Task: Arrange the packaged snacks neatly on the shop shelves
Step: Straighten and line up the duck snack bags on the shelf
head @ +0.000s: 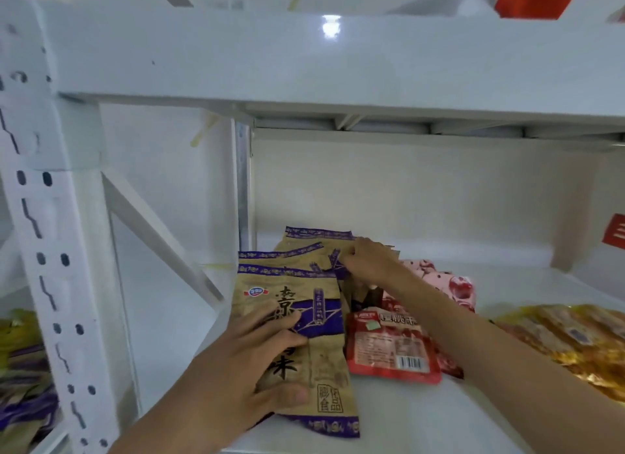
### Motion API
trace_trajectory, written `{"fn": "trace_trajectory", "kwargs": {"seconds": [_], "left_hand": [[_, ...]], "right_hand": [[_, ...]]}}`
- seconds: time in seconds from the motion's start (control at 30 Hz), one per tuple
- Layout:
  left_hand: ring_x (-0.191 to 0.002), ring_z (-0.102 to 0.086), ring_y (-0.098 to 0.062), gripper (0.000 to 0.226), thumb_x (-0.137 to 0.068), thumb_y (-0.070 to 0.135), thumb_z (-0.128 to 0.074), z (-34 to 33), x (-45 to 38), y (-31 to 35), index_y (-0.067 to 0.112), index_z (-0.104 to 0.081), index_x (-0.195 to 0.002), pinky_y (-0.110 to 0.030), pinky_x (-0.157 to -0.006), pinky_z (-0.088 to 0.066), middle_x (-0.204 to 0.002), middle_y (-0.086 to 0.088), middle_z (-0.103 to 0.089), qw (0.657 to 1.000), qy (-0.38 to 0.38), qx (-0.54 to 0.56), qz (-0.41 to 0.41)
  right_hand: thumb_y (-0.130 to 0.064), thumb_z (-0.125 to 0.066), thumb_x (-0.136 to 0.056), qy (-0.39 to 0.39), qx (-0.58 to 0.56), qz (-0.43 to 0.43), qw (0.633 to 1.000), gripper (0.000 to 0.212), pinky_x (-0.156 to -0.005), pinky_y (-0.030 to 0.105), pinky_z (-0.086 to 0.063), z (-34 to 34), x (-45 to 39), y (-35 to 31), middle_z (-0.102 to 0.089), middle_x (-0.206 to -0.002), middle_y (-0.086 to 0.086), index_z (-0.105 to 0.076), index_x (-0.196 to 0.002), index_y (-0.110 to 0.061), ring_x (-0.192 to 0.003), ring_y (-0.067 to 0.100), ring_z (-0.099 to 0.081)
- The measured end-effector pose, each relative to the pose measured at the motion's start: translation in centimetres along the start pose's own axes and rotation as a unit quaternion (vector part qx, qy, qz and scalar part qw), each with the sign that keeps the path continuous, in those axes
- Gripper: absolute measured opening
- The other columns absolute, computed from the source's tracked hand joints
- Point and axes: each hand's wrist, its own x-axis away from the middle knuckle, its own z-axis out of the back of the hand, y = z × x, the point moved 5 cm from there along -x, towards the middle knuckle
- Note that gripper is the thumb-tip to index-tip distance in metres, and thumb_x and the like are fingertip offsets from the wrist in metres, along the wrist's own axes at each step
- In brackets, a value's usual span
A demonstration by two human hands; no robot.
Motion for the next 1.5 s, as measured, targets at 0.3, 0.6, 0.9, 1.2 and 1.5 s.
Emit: {"fn": "trace_trajectory", "kwargs": {"seconds": [0.3,0.6,0.9,1.2,1.5], "left_hand": [[-0.143,0.027,0.02,0.092,-0.072,0.103,-0.035,-1.0,-0.7,-0.3,0.055,-0.021,-0.149,-0.032,-0.13,-0.01,-0.156,0.048,0.008,0.998,-0.036,0.046,-0.02],[-0.152,0.023,0.006,0.096,-0.075,0.099,-0.046,-1.3,-1.2,0.1,0.049,-0.019,-0.153,-0.037,-0.129,-0.017,-0.164,0.036,0.005,1.0,0.001,-0.004,-0.017],[-0.155,-0.004,-0.003,0.081,-0.082,0.088,-0.05,-1.5,-3.2,0.0,0.043,-0.029,-0.147,-0.037,-0.125,-0.026,-0.164,0.025,-0.019,0.998,0.042,-0.031,-0.026],[-0.153,-0.015,-0.009,0.083,-0.083,0.086,-0.05,-1.4,-3.9,-0.4,0.04,-0.031,-0.148,-0.04,-0.123,-0.028,-0.162,0.019,-0.025,0.997,0.051,-0.053,-0.011],[-0.16,0.005,-0.02,0.096,-0.082,0.094,-0.036,-1.9,-5.1,-1.3,0.049,-0.006,-0.161,-0.049,-0.129,-0.015,-0.173,0.014,-0.003,0.997,0.013,-0.082,0.006]], "right_hand": [[-0.049,-0.079,-0.087,0.014,-0.116,-0.082,0.99,0.048,-0.07,0.033,-0.05,-1.8,-6.6,0.6,-0.063,-0.098,0.008,-0.057,-0.1,-0.008,-0.098,0.026,-0.064],[-0.021,-0.076,-0.095,0.142,-0.327,-0.045,0.933,0.015,-0.076,0.034,-0.059,2.7,-7.4,0.3,-0.078,-0.1,0.016,-0.076,-0.098,-0.006,-0.087,0.026,-0.075],[-0.027,-0.047,-0.11,0.34,-0.454,0.026,0.823,0.009,-0.067,0.039,-0.063,9.9,-6.0,0.9,-0.07,-0.103,0.009,-0.053,-0.103,-0.028,-0.088,0.025,-0.071],[-0.016,-0.051,-0.104,0.428,-0.518,-0.146,0.726,0.026,-0.062,0.025,-0.057,12.7,-2.8,5.1,-0.072,-0.111,0.003,-0.068,-0.123,-0.014,-0.096,0.02,-0.072],[-0.035,-0.077,-0.082,0.173,-0.559,-0.201,0.786,0.048,-0.087,0.034,-0.055,9.6,-2.5,8.6,-0.063,-0.117,0.008,-0.054,-0.121,-0.018,-0.107,0.027,-0.064]]}}
